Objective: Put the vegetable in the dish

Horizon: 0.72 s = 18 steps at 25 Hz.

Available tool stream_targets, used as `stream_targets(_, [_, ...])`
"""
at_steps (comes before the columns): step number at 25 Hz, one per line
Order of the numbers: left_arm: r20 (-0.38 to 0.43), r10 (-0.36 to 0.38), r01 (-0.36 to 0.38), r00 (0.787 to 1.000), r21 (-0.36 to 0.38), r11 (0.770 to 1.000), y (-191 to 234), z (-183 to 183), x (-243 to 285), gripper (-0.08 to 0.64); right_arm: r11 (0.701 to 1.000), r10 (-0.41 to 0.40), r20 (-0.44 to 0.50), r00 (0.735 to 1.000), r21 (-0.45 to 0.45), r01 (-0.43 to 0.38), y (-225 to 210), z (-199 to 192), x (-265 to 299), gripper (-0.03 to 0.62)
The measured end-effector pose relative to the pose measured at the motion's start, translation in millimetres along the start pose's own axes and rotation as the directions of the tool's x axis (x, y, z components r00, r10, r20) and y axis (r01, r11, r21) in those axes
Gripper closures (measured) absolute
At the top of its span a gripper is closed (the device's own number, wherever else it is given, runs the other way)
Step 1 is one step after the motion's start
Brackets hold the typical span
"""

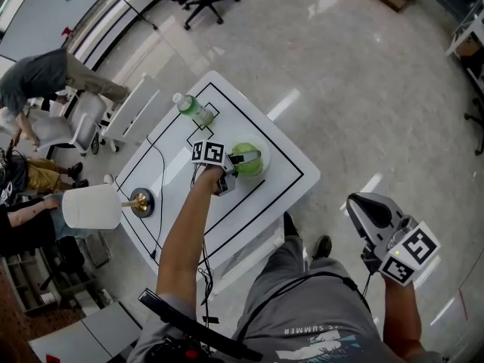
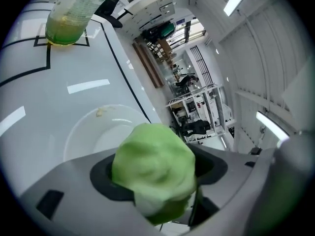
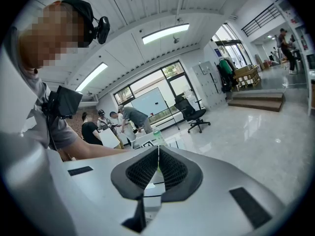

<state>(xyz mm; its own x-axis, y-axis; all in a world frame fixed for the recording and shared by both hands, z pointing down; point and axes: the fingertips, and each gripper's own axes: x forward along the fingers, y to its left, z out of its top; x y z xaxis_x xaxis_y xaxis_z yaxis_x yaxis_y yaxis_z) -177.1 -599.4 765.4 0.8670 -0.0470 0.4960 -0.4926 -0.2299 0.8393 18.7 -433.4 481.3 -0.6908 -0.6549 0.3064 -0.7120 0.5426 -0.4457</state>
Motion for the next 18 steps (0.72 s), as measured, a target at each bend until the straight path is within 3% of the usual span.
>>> stream_targets(6, [0.000,0.079,-0.079,0.997,0.108,0.991,0.1,0.6,-4.0,0.218,1.000,0.013,-0.005,1.000,-0.004,-0.013,6.4,-2.7,-1.0,0.586])
stream_targets(12, [0.034,0.197,-0.200,0.980,0.239,0.950,7.9,7.9,-13.2,0.162,1.000,0.024,-0.012,1.000,0.003,-0.024,7.9,-5.3,2.5,0.586])
stream_targets(18, [0.086,0.235,-0.250,0.968,0.252,0.935,12.7,10.2,-14.6,0.138,0.999,0.033,-0.015,0.999,0.003,-0.033,8.1,-5.4,0.5,0.586])
